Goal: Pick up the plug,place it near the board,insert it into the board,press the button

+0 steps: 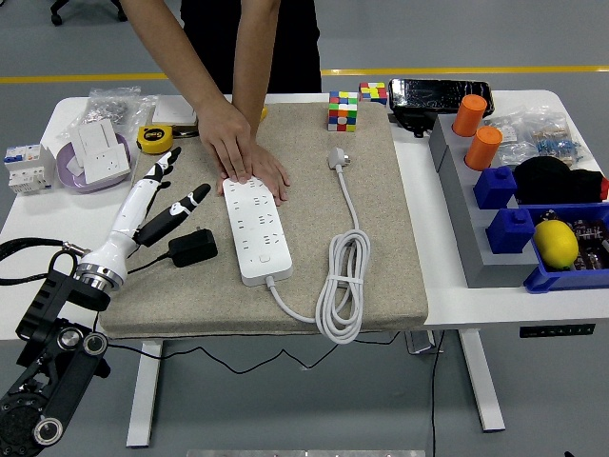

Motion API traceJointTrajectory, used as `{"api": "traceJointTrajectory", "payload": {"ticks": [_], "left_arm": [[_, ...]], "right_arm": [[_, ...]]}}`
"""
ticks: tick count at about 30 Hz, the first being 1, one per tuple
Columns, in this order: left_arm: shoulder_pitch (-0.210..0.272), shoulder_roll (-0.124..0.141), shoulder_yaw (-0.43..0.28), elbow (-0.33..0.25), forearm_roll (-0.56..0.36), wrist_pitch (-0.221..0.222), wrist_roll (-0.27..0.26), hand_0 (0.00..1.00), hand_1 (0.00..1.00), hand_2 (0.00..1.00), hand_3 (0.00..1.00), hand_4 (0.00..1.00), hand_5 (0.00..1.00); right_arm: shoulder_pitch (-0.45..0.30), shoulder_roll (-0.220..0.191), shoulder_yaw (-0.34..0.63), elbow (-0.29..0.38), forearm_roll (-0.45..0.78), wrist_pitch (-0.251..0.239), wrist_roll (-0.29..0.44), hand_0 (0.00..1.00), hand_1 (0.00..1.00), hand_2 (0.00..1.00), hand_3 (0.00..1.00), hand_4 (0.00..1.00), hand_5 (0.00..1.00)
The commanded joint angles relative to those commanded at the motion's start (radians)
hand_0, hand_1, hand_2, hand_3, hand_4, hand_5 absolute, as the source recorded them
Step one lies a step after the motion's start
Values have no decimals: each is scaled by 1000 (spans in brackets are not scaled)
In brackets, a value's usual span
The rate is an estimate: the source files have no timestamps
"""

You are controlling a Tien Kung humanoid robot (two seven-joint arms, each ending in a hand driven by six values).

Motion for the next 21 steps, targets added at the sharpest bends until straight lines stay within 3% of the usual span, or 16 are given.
{"api": "traceJointTrajectory", "payload": {"ticks": [5, 11, 12, 17, 18, 21], "left_arm": [[25, -22, -22, 10, -201, -64, -14, 998, 998, 998, 998, 998, 998], [40, -28, -42, -12, -454, -132, 30, 998, 998, 998, 998, 998, 998], [40, -28, -44, -13, -500, -139, 37, 914, 917, 906, 934, 998, 998], [54, -28, -56, -20, -708, -159, 58, 914, 917, 906, 934, 998, 998], [57, -29, -59, -22, -753, -162, 59, 846, 825, 790, 798, 998, 998], [59, -31, -65, -25, -870, -164, 59, 846, 825, 790, 798, 998, 998]], "right_arm": [[-4, 3, 2, 0, -1, 1, -1, 856, 788, 770, 816, 998, 998], [-3, 5, 4, 0, -1, 0, 1, 855, 789, 771, 815, 998, 998], [-2, 5, 5, 0, -2, 0, 1, 855, 788, 771, 815, 998, 998], [-3, 8, 8, 0, -2, 0, 2, 855, 788, 771, 815, 998, 998], [-4, 9, 9, 0, -1, 0, 2, 855, 789, 771, 815, 998, 998], [-6, 10, 11, 0, -3, 1, 1, 855, 789, 771, 815, 998, 998]]}}
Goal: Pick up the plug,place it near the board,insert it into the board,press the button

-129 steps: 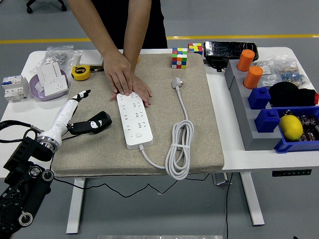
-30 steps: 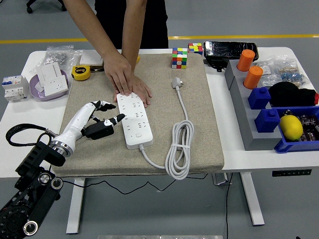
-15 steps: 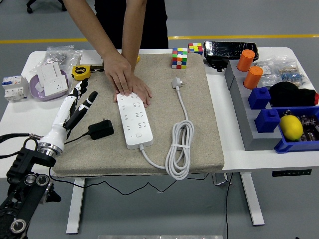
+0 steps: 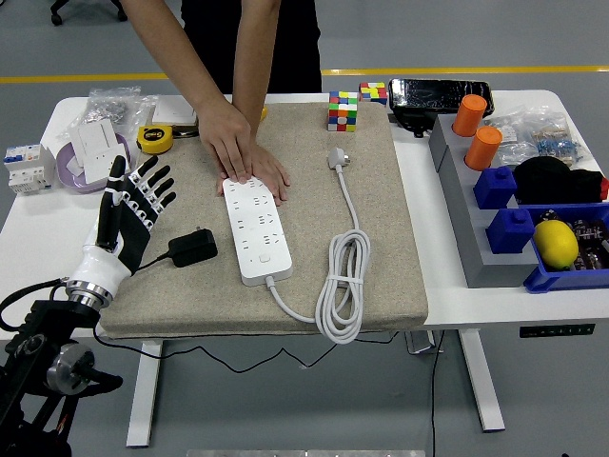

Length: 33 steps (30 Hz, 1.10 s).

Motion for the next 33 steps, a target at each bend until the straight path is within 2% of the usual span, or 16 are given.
{"api": "traceJointTrajectory", "payload": {"ticks": [1, 3, 20, 24, 29, 33], "left_arm": [[0, -1, -4, -1, -52, 0, 0, 846, 825, 790, 798, 998, 998], [0, -2, -7, 0, -88, 1, -1, 832, 803, 760, 770, 998, 998], [-3, -7, -41, -4, -81, 20, -12, 818, 788, 749, 760, 998, 998], [-1, -6, -50, -4, -44, 22, -13, 814, 789, 749, 757, 998, 998], [2, -2, -67, -8, 76, 40, -23, 820, 826, 775, 770, 998, 998], [6, -2, -80, -10, 124, 53, -29, 817, 826, 776, 773, 998, 998]], "right_arm": [[-1, 0, 1, 0, 0, 0, 0, 855, 789, 771, 815, 998, 998], [-1, 0, -1, 0, 0, 0, 0, 855, 789, 770, 815, 998, 998], [5, -1, 1, 0, 0, 0, 2, 855, 789, 770, 815, 998, 998], [3, -2, 1, 0, -3, 1, 2, 855, 788, 771, 815, 998, 998], [0, -5, -2, 0, -3, 1, 1, 855, 788, 771, 815, 998, 998], [-4, -7, -4, 0, -2, 1, 1, 855, 787, 770, 815, 998, 998]]}}
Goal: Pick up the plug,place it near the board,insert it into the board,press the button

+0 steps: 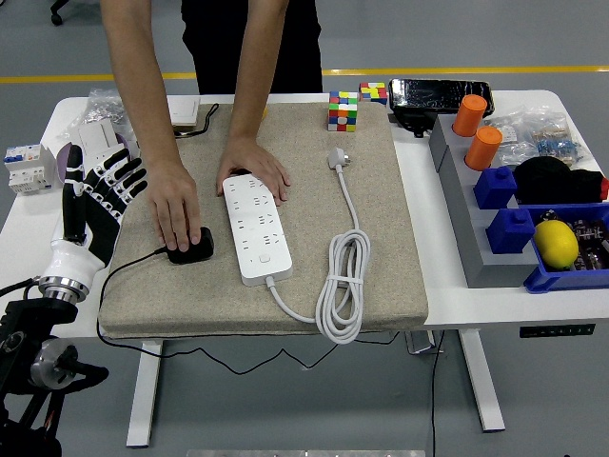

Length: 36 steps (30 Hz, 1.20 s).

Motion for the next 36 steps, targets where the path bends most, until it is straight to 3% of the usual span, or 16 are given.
{"api": "traceJointTrajectory", "payload": {"ticks": [6, 11, 12, 17, 18, 31, 35, 36], "left_arm": [[-3, 3, -21, -13, 98, 17, -7, 813, 830, 781, 777, 998, 998], [-19, 19, -44, -17, 296, 31, -14, 813, 830, 781, 777, 998, 998], [-26, 26, -40, -13, 342, 39, -6, 800, 802, 761, 783, 998, 862], [-50, 38, -29, -8, 542, 68, 1, 800, 802, 761, 783, 998, 862], [-56, 38, -29, -11, 587, 73, 0, 799, 821, 774, 807, 998, 607], [-96, 58, 16, -21, 1125, 89, 5, 800, 849, 798, 830, 998, 537], [-108, 61, 63, 17, 1187, 84, 21, 800, 849, 798, 830, 998, 537], [-113, 61, 81, 31, 1195, 82, 25, 809, 898, 854, 860, 998, 523]], "right_arm": [[1, 1, 0, 0, 3, 0, 0, 855, 788, 770, 815, 998, 998], [5, 1, 0, 0, 5, -1, 0, 855, 788, 770, 815, 998, 998], [5, 1, 1, 0, 5, -1, 0, 855, 788, 771, 814, 998, 998], [7, 1, -1, 0, 7, -1, 0, 855, 788, 771, 814, 998, 998], [8, 1, -1, 0, 6, -1, 0, 856, 789, 771, 814, 998, 998], [9, -3, -1, 0, 6, -1, -2, 856, 788, 771, 814, 998, 998], [10, -3, -4, 0, 7, -1, -2, 856, 788, 771, 814, 998, 998], [11, -3, -8, 0, 9, -1, -1, 856, 788, 771, 814, 998, 998]]}}
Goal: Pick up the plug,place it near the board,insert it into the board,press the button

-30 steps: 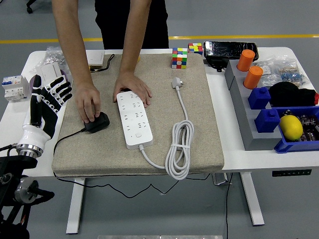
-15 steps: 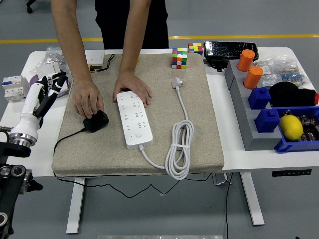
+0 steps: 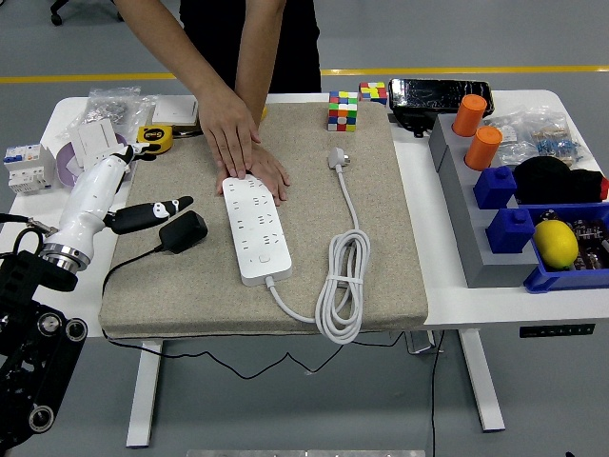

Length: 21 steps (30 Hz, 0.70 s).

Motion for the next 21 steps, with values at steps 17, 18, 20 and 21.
{"api": "traceJointTrajectory", "payload": {"ticks": [17, 18, 20, 21], "left_arm": [[-103, -26, 75, 291, 53, 27, -6, 898, 998, 998, 998, 998, 531], [-106, -27, 75, 305, 53, 32, -8, 933, 998, 998, 998, 998, 512], [-114, -32, 72, 339, 53, 48, -13, 933, 998, 998, 998, 998, 512], [-117, -33, 71, 349, 53, 51, -13, 933, 998, 998, 998, 998, 512]], "right_arm": [[-4, -7, -8, 0, -4, 1, -5, 856, 787, 770, 814, 998, 998], [-4, -7, -8, 0, -4, 1, -5, 855, 789, 770, 813, 998, 998], [-3, -8, -11, 0, -1, 1, -3, 855, 789, 770, 813, 998, 998], [-2, -8, -11, 0, -1, 1, -3, 855, 789, 770, 813, 998, 998]]}}
